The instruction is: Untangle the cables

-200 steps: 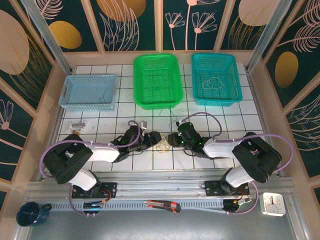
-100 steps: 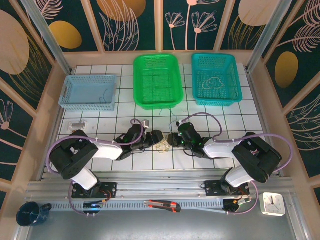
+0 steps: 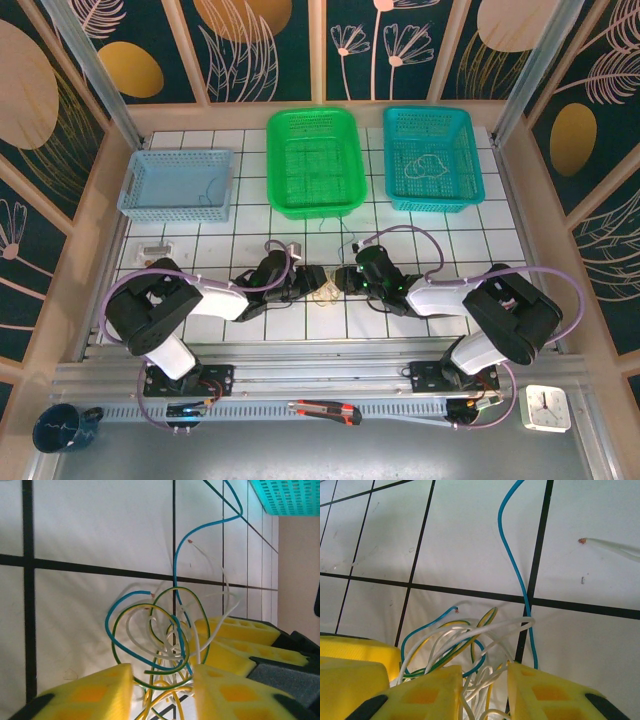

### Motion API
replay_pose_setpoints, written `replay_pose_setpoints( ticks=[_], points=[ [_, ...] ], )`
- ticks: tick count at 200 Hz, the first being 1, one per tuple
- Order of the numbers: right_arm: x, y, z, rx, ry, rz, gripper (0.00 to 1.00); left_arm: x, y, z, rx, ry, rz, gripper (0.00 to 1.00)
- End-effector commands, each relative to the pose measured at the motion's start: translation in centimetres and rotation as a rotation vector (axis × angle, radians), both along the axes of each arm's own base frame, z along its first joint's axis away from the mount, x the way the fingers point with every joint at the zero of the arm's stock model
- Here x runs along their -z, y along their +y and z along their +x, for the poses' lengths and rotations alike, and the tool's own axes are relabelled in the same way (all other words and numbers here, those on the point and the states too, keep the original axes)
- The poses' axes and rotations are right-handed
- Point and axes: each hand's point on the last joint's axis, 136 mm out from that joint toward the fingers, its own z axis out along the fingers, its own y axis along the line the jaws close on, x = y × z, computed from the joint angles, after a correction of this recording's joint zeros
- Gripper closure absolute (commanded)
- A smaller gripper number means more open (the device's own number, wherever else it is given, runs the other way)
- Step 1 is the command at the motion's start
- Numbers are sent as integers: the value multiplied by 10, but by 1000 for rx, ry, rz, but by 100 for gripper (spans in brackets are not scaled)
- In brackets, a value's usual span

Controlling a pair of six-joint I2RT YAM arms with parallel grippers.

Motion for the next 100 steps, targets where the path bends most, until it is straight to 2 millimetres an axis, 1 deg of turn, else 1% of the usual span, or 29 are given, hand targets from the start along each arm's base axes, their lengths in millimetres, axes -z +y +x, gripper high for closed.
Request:
replay_pose_setpoints(
  ticks=[1, 40, 75, 85, 91, 97, 100],
  points=[
    [4, -1, -1, 13, 9, -5, 71, -17, -12, 11, 0, -53, -35, 74],
    [4, -2, -1, 16, 8, -6, 71, -24, -11, 18, -7, -98, 0, 100],
    [2, -3, -1, 19, 5, -2, 71, -27, -8, 20, -11, -117, 21, 100],
    [1, -3, -1, 20, 4, -1, 72, -26, -6, 19, -16, -116, 27, 95],
    [0, -2, -1, 19, 1, 2, 74, -26, -5, 18, -16, -117, 29, 94],
    [0, -2, -1, 18, 1, 3, 76, -25, -3, 17, -17, -117, 32, 97],
    [-1, -2, -1, 19, 0, 5, 77, -25, -2, 17, -18, -117, 32, 100]
  ],
)
